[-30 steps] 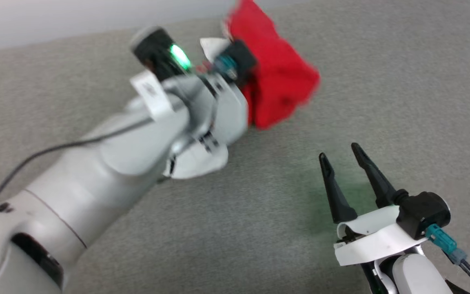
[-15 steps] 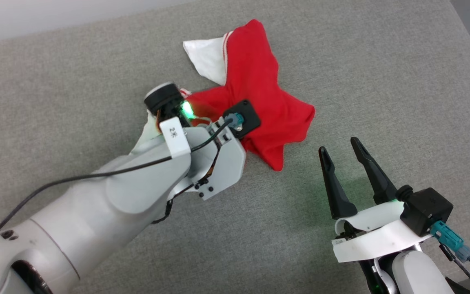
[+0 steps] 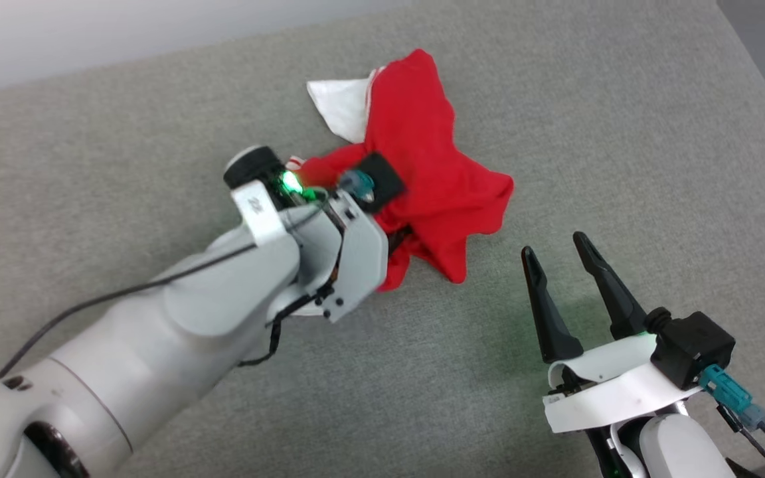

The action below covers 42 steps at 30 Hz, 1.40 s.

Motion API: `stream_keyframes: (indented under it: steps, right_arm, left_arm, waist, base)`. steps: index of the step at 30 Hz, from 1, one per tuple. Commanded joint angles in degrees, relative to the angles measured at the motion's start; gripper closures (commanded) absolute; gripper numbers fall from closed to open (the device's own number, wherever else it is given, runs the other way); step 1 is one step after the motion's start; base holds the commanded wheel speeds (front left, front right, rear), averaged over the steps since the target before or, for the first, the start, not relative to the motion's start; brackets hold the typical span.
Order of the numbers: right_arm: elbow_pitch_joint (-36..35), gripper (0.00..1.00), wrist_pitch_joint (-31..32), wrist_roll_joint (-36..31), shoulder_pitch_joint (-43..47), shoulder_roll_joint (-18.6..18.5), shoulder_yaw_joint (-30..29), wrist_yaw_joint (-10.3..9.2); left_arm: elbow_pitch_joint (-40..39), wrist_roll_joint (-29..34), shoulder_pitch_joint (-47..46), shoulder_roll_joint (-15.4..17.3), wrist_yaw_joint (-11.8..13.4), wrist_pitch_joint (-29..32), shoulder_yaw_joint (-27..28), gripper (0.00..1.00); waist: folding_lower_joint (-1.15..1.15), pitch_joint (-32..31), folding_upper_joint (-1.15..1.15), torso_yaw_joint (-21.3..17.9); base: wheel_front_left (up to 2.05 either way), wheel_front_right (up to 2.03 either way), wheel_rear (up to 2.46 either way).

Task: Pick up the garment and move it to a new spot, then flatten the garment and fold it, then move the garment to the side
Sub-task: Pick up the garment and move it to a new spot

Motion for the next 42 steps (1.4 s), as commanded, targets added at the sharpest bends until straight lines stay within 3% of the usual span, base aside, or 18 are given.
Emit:
stream_keyframes:
  steps: [1, 10, 15, 28, 32, 42]
  right_arm:
    - [0.15, 0.00, -0.28, -0.55, 0.76, 0.14, -0.10, -0.07]
    - [1.43, 0.00, -0.28, -3.72, 3.13, 0.14, -1.07, -0.07]
    - [1.86, 0.00, -0.27, -4.97, 4.81, 0.13, -2.20, -0.07]
    - [1.80, 0.00, -0.26, -6.30, 8.04, -1.92, -7.11, -0.07]
    - [1.22, 0.00, 0.04, -6.32, 9.01, -2.70, -9.00, -0.07]
    - [-0.56, 0.00, 1.66, -6.07, 13.65, -3.31, -12.90, -0.07]
  left_arm:
    - [0.35, -2.29, -0.98, 0.05, 0.14, -1.51, 0.06, 0.00]
    - [1.52, -13.46, 0.00, 1.57, 0.14, -8.60, 0.29, 0.00]
    - [3.54, -18.68, 3.61, 2.25, 0.34, -12.55, 3.37, 0.00]
    - [0.04, -28.06, 21.72, 6.07, 7.72, -24.89, 14.48, 0.00]
    - [-5.83, -27.57, 29.65, 8.16, 10.74, -25.29, 22.81, 0.00]
    - [-24.52, -11.74, 55.88, 8.92, 19.40, -25.27, 43.01, 0.00]
  waist:
    - [0.00, -1.75, 0.00, 1.45]
    - [0.00, -6.89, 0.00, 5.09]
    - [0.00, -9.22, 0.00, 7.25]
    - [0.00, -13.87, 0.00, 12.66]
    - [0.00, -14.45, 0.00, 14.19]
    - [0.00, -15.90, 0.00, 15.62]
  base:
    - [0.00, 0.00, 0.00]
    - [0.00, 0.00, 0.00]
    - [0.00, 0.00, 0.00]
    - [0.00, 0.00, 0.00]
    - [0.00, 0.00, 0.00]
    - [0.00, 0.00, 0.00]
